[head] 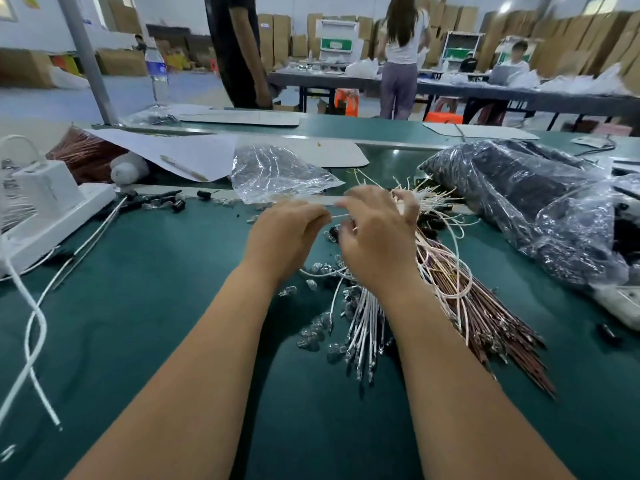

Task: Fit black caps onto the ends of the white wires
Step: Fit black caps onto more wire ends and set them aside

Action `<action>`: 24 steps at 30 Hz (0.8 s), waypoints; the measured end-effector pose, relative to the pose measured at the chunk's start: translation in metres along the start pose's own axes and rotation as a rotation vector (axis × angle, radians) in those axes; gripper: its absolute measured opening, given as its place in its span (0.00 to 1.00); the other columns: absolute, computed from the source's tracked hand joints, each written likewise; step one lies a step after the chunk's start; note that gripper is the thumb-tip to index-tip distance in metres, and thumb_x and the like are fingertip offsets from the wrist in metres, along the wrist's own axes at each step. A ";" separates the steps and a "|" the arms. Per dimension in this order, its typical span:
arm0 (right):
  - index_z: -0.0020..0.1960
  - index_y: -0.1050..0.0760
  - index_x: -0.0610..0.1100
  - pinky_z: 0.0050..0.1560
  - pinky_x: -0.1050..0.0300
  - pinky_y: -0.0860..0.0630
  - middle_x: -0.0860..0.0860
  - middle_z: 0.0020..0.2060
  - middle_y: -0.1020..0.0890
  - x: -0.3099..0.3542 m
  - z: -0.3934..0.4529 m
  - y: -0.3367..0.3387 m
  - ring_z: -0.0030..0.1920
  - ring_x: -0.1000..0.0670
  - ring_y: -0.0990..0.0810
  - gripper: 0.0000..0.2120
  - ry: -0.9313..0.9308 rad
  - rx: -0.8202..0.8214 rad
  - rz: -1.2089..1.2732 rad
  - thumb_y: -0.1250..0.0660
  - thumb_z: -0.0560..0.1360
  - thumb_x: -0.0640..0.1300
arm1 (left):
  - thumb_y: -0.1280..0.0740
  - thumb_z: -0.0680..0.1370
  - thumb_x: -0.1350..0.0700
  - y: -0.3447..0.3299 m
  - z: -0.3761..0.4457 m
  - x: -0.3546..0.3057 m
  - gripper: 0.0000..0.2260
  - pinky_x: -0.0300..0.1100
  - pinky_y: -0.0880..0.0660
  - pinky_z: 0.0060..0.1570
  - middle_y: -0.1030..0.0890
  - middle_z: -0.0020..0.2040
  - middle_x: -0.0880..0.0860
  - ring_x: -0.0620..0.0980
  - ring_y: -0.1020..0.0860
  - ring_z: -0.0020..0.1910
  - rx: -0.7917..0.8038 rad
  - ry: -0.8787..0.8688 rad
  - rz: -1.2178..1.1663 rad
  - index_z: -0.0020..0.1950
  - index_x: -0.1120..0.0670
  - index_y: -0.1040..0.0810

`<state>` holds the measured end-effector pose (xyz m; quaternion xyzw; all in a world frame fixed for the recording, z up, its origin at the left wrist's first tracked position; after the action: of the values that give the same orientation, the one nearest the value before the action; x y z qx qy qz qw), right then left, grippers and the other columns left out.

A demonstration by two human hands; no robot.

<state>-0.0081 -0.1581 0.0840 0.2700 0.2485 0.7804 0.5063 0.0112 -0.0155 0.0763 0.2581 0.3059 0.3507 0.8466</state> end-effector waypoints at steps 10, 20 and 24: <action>0.49 0.22 0.44 0.50 0.58 0.35 0.49 0.44 0.22 -0.005 0.001 -0.009 0.43 0.49 0.26 0.07 -0.169 0.049 -0.009 0.37 0.77 0.35 | 0.28 0.74 0.59 -0.003 -0.001 0.013 0.07 0.37 0.24 0.46 0.15 0.44 0.50 0.46 0.19 0.40 -0.066 0.188 -0.185 0.51 0.56 0.15; 0.51 0.26 0.43 0.27 0.61 0.44 0.50 0.41 0.22 -0.008 -0.004 -0.008 0.34 0.50 0.29 0.07 -0.351 0.090 0.065 0.41 0.78 0.35 | 0.23 0.70 0.54 -0.010 0.002 0.007 0.04 0.39 0.21 0.38 0.16 0.33 0.46 0.44 0.19 0.32 -0.234 0.419 -0.519 0.41 0.48 0.16; 0.55 0.22 0.49 0.28 0.64 0.45 0.54 0.36 0.25 -0.009 -0.004 -0.006 0.30 0.54 0.33 0.13 -0.370 0.081 0.072 0.42 0.77 0.38 | 0.25 0.72 0.55 -0.011 0.004 0.008 0.03 0.41 0.21 0.41 0.15 0.35 0.51 0.49 0.18 0.35 -0.182 0.475 -0.806 0.43 0.52 0.17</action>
<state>-0.0036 -0.1652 0.0761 0.4376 0.1724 0.7246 0.5037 0.0234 -0.0174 0.0695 -0.0435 0.5346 0.0691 0.8412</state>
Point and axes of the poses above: each hand's wrist, its own z-axis towards the middle knuckle, its own y-axis out of the back of the hand, x = y × z, the point moved 1 cm from there along z, towards the middle knuckle
